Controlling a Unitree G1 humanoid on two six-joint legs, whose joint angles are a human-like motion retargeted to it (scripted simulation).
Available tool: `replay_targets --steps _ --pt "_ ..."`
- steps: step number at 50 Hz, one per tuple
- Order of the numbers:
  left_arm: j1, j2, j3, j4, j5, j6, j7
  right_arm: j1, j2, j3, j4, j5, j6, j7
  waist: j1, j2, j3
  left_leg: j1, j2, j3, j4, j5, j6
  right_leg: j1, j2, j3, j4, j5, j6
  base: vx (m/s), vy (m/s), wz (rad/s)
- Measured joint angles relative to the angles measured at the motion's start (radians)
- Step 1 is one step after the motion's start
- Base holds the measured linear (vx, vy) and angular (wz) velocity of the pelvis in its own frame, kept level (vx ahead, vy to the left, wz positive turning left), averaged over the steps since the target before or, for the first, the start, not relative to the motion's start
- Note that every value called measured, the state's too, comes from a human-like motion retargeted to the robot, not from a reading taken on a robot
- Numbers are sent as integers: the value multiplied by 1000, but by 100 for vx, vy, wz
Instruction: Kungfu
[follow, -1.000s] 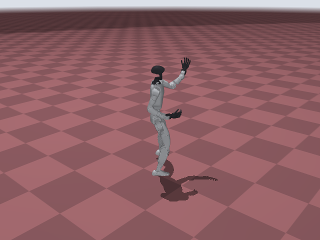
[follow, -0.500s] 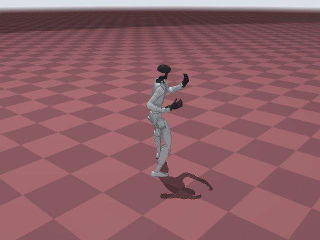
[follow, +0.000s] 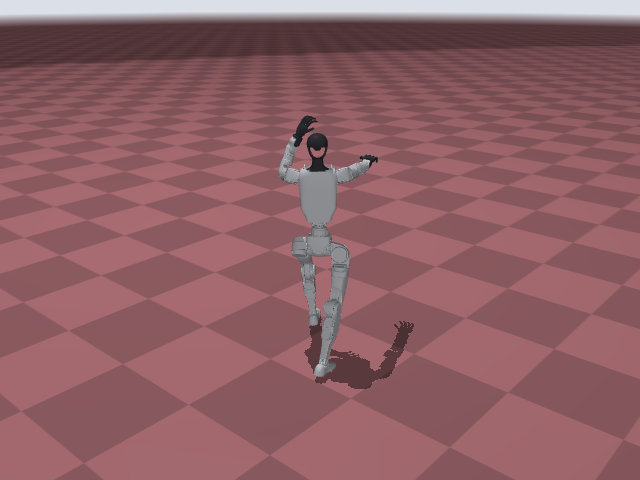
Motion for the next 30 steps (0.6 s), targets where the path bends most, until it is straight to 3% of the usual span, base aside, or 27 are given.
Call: replay_targets --steps 3,5,6,9,12,14,17,20,23,25,28,30 --pt "74 18 22 -8 7 4 107 28 39 5 -75 -157 -160 -322 15 -10 -20 -1 25 30 18 -23 3 -1 -28 -20 -8 31 26 31 4 -35" --pt "110 21 21 -20 -42 29 128 28 61 9 -74 -197 -206 -401 35 -17 -22 -2 52 63 33 -43 17 -4 -52 -30 -11 59 40 22 7 -74" --pt "127 21 17 -37 -70 41 119 32 74 -5 -72 -163 -177 -387 33 -19 -20 4 54 70 33 -56 21 -4 -49 -21 -15 78 42 23 5 -32" --pt "204 19 -16 -117 -138 89 71 56 127 -58 -74 16 -114 -328 16 -28 -17 38 34 68 17 -116 11 8 -41 16 -34 153 43 26 3 0" --pt "325 20 -85 -233 -165 120 25 82 189 -100 -69 275 -159 -260 20 -54 -15 97 14 69 -12 -187 -57 29 -70 37 -45 277 66 41 5 -42" --pt "419 14 -154 -318 -170 125 34 101 232 -133 -64 495 -193 -195 32 -60 -16 138 10 72 -29 -203 -72 35 -97 29 -35 408 111 40 5 -60" --pt "529 7 -266 -408 -172 135 121 137 298 -170 -97 900 -195 12 14 -28 -19 206 36 51 -73 -170 -36 20 -80 10 24 631 159 43 -1 -12" --pt "587 0 -314 -409 -68 111 184 219 367 -170 -223 1347 -79 310 -63 23 -15 302 20 23 -125 -189 37 -34 -53 17 198 782 159 46 7 60" --pt "599 -7 -205 -255 210 79 191 364 458 -167 -426 1655 33 610 -156 81 -8 396 27 -14 -182 -194 65 -186 40 119 388 579 155 41 7 40" --pt "564 -14 -110 -27 433 99 264 508 487 -133 -598 1796 83 734 -216 115 11 468 24 -27 -230 -187 76 -316 95 188 450 481 144 31 17 16" --pt "446 -110 -29 468 578 162 430 772 507 -56 -844 1851 57 686 -322 131 53 588 -10 -43 -307 -167 92 -436 94 184 395 456 92 28 15 63" --pt "362 -120 -17 787 525 231 478 994 507 -32 -996 1835 8 651 -415 141 92 673 -38 -64 -358 -155 104 -501 48 120 291 466 30 36 10 110"
